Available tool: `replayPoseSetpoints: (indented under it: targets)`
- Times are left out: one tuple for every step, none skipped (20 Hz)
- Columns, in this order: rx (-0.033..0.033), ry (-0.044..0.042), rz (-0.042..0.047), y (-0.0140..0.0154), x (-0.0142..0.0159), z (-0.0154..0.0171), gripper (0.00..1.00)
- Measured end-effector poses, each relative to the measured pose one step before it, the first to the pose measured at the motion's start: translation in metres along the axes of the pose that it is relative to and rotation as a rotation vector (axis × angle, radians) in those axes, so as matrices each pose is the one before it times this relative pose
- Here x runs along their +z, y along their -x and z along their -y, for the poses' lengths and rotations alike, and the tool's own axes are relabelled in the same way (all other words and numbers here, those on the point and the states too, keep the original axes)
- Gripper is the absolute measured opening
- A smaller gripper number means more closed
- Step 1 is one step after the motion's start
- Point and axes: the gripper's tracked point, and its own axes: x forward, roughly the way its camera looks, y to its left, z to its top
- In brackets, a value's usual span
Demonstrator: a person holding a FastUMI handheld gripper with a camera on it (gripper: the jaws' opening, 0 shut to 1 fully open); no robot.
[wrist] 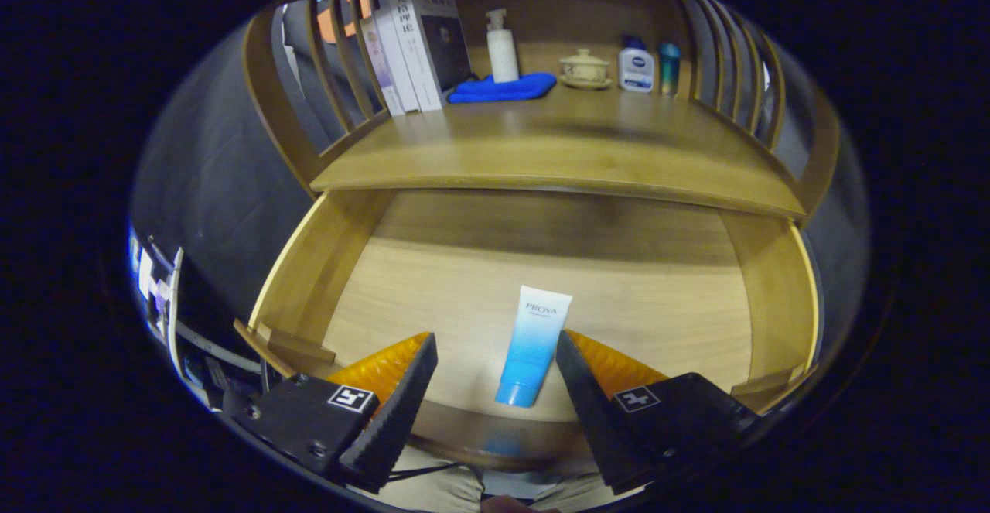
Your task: Pull open the drawer, take out the items inside it, and place them on the countertop above the cabinet.
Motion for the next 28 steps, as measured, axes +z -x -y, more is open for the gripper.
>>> replayPoseSetpoints:
  targets:
    - [-0.00786,-0.03144,-0.03386,-0.00561,0.00144,0.00271,0.98]
    - [-0.02248,-0.02882,-0.03247,-0.00651,-0.00064,0.00499,0.98]
    - [-0.03204,-0.02606,-0.03353,-0.00762,0.00117,0.00759,0.97]
    - [-0.02769,-0.01161,-0.03013,-0.00724,-0.00021,0.0057,0.97]
    - [-0.01666,-0.00069,-0.02797,-0.00368,0.00151,0.00438,0.97]
    - [-0.00691,0.00356,-0.02686,-0.00501,-0.00256,0.00025,0.97]
    - [-0.01207,0.00186,-0.02857,-0.00215,-0.00214,0.00114,0.97]
    - [-0.01516,-0.00136,-0.02909,-0.00138,-0.00304,-0.00013,0.96]
    - [-0.01065,-0.009,-0.02616,-0.00133,-0.00276,0.00136,0.96]
    - [-0.00736,-0.01144,-0.02424,-0.00185,-0.00218,0.00133,0.93]
    - [-0.00576,-0.01392,-0.01335,-0.00415,0.00142,0.00171,0.92]
    - [-0.01147,-0.01784,-0.00992,-0.00382,0.00079,0.00248,0.92]
    - [-0.00835,-0.01399,-0.01349,-0.00309,-0.00095,0.0024,0.91]
    - [-0.0098,-0.00643,0.00075,-0.00134,0.00183,-0.00091,0.87]
    - [-0.00453,0.00215,0.00095,-0.00022,0.0004,0.00118,0.82]
    - [0.00117,-0.00525,-0.00532,0.00031,-0.00141,0.00025,0.76]
    - [-0.00393,0.0006,0.00624,0.00194,0.00054,0.00064,0.72]
    - [0.00261,-0.00945,-0.00084,-0.00382,-0.00107,-0.0016,0.68]
    - [0.00019,-0.00766,0.00944,0.0037,0.00098,-0.00155,0.65]
    - [0.00089,0.00316,0.0056,-0.00317,-0.00092,0.00047,0.56]
    - [0.01049,-0.00039,0.00904,0.00133,0.00065,-0.00092,0.55]
    - [0.01295,-0.00343,0.01977,0.00201,0.00168,-0.0013,0.53]
    - [-0.00105,0.00609,0.01881,0.00341,0.00163,0.00155,0.52]
    - [-0.00779,0.00714,0.0187,0.00252,0.00277,0.00126,0.5]
    - [-0.00725,0.00968,0.00896,0.00299,0.0013,0.00118,0.49]
    - [0.0001,0.003,0.0065,0.0027,0.00157,-0.00163,0.48]
    - [0.00456,0.00463,0.00462,0.00535,0.00159,-0.001,0.47]
    - [0.00434,0.00184,0.00826,0.00624,0.00056,-0.00117,0.46]
